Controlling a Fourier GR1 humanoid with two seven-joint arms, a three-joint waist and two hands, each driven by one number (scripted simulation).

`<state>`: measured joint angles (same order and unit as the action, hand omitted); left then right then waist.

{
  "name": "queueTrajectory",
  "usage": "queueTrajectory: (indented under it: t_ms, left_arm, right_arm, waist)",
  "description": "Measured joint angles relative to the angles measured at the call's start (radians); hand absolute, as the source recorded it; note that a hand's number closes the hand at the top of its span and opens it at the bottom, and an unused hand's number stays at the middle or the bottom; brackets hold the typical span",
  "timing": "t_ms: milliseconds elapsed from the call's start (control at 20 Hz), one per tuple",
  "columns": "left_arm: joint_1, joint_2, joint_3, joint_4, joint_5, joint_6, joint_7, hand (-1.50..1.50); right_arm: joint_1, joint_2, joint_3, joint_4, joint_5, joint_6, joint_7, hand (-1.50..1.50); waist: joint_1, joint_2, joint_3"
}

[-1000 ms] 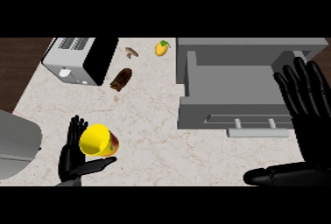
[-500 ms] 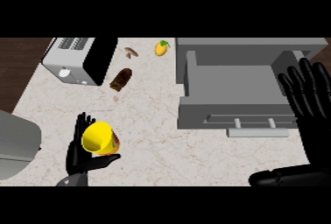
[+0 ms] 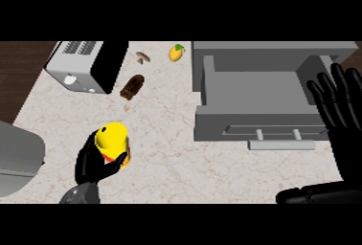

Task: Pick up the cup, place it into the drawer and close the drawer

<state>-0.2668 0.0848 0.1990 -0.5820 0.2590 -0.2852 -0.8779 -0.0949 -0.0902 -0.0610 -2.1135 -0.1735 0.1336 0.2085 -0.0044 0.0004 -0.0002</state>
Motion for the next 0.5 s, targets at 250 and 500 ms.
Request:
queueTrajectory:
  t_ms: [250,500]
  left_arm:
    - [0.004,-0.014,-0.014,-0.016,-0.020,0.036,-0.050,1.50]
    - [-0.009,0.005,0.003,-0.014,-0.020,0.066,-0.085,1.50]
  right_arm:
    - [-0.006,0.001,0.001,0.022,0.014,0.001,-0.019,-1.50]
    - [-0.022,-0.004,-0.007,0.012,0.007,-0.005,0.000,-1.50]
  waist:
    - [0.001,0.000,0.000]
    - [0.001,0.000,0.000]
